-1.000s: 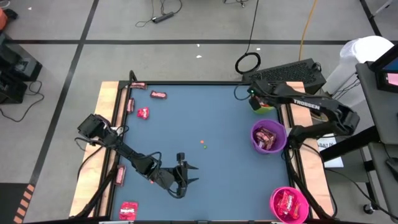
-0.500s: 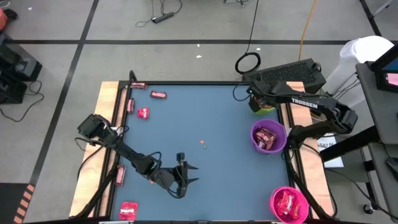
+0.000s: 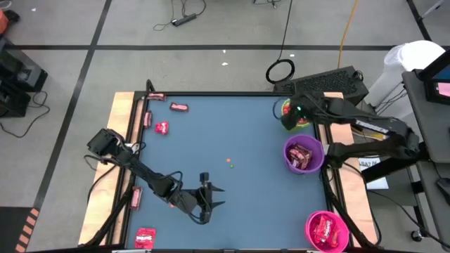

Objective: Organize candy in baskets
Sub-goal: Put the red candy pack into the pink bucket

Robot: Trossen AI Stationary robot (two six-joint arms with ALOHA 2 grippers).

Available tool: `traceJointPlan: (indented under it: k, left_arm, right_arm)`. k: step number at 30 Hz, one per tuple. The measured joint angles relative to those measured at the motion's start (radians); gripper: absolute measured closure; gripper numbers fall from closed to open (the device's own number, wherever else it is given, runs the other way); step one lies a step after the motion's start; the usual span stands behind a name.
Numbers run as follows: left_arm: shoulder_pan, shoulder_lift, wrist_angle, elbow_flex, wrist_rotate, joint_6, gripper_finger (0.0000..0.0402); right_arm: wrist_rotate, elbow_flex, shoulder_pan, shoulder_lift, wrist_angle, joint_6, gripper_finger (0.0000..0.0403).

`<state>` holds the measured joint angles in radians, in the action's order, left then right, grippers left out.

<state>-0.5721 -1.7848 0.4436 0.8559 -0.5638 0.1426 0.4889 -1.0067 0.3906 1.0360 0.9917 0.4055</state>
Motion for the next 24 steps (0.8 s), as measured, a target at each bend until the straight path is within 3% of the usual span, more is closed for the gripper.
traceJointPlan:
  k: [7,14,19,24]
  left_arm:
    - [-0.014,0.151,-0.266,0.038,-0.069,0.062,0.0200]
    - [0.076,0.319,-0.719,0.043,-0.179,0.263,0.0200]
    - [0.209,0.374,-0.982,0.043,-0.160,0.373,0.0200]
    - [0.345,0.383,-1.198,0.042,-0.068,0.479,0.0200]
  right_arm:
    - [0.003,0.104,-0.232,-0.084,-0.136,0.050,0.0234]
    - [0.005,0.291,-0.403,-0.094,-0.543,-0.045,0.0234]
    - [0.003,0.389,-0.465,-0.070,-0.843,-0.196,0.0234]
    - [0.002,0.440,-0.507,-0.033,-1.008,-0.274,0.0234]
